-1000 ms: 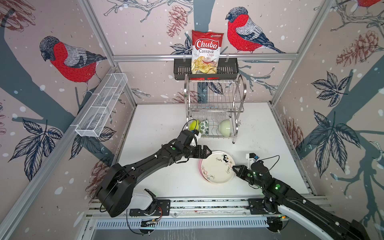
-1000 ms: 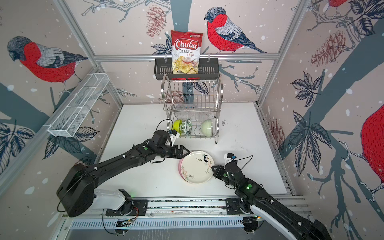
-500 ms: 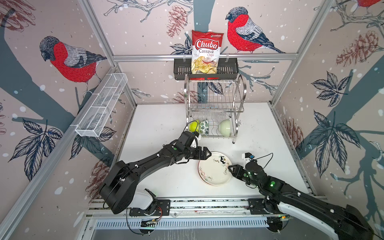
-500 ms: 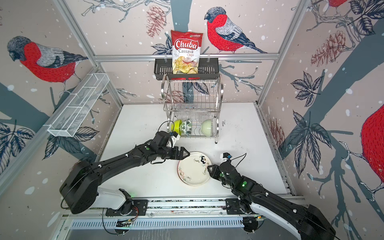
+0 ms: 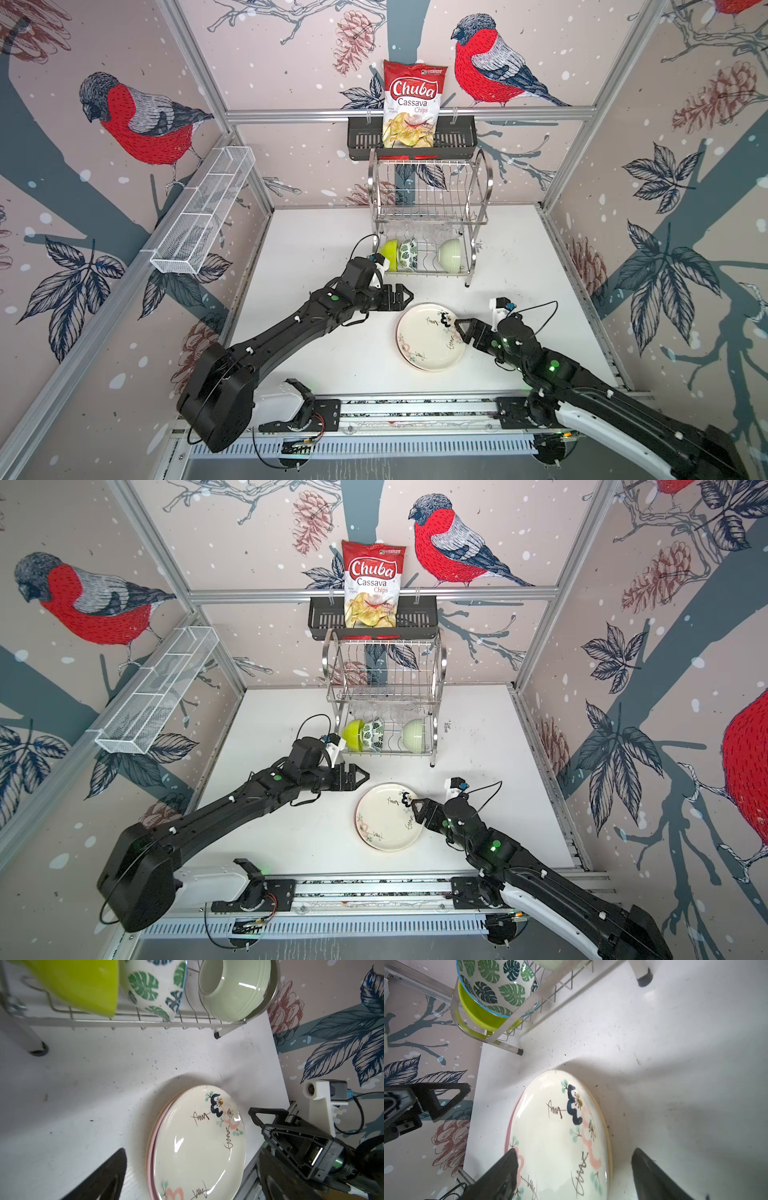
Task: Unload the mixed dishes from the dish rack
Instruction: 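Open both grippers and draw them back from the white plate, then move both grippers toward the bowls in the rack's lower tier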
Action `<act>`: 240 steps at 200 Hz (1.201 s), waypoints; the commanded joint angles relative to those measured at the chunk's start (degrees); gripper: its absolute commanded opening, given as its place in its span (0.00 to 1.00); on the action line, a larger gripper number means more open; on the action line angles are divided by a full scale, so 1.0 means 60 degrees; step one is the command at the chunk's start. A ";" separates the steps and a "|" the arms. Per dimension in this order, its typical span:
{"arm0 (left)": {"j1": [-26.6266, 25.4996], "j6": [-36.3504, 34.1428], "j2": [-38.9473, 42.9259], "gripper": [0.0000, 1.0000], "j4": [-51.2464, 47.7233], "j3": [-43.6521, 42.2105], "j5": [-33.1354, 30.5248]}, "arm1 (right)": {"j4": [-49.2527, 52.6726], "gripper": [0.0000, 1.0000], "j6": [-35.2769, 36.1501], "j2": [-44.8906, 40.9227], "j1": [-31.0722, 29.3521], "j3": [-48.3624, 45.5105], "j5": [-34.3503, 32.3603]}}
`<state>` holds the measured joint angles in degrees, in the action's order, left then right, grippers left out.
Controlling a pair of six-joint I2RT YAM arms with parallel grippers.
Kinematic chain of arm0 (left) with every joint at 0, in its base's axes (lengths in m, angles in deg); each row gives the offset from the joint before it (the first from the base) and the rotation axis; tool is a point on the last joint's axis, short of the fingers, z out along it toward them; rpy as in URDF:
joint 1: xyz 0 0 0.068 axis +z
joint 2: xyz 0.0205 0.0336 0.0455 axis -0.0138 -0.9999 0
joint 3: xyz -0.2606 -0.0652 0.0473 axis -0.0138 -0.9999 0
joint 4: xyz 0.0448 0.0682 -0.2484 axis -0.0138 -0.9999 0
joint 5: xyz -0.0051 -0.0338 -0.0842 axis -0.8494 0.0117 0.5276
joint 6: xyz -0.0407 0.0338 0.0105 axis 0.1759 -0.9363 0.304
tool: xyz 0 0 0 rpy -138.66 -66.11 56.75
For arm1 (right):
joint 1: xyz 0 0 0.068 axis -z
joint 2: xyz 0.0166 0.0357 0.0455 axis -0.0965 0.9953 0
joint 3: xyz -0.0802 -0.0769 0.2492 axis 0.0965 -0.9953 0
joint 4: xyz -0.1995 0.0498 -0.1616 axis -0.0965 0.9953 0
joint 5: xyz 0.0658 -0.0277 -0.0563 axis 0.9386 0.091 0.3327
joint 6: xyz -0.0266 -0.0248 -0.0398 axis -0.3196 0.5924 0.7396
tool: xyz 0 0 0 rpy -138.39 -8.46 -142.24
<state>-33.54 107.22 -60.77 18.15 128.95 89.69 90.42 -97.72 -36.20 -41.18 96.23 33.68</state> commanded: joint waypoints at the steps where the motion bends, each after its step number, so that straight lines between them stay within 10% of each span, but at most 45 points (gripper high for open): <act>1: 0.0334 -0.0063 0.0509 0.97 -0.0059 -0.0177 -0.0392 | 0.0145 0.87 0.0433 0.0020 0.0094 0.0270 -0.0269; 131: 0.1121 -0.0401 0.1580 0.95 -0.0028 0.0165 -0.2787 | -0.0378 0.91 0.2147 0.1499 0.0526 0.2463 -0.0409; 240: 0.1180 -0.0561 -0.0803 0.76 0.1958 0.0364 -0.3949 | -0.0940 0.59 0.3784 0.3669 0.1491 0.3839 0.0037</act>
<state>-26.70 105.19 -62.06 24.84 129.52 68.75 87.75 -78.22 -16.55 -33.31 117.74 32.39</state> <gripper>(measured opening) 0.796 0.586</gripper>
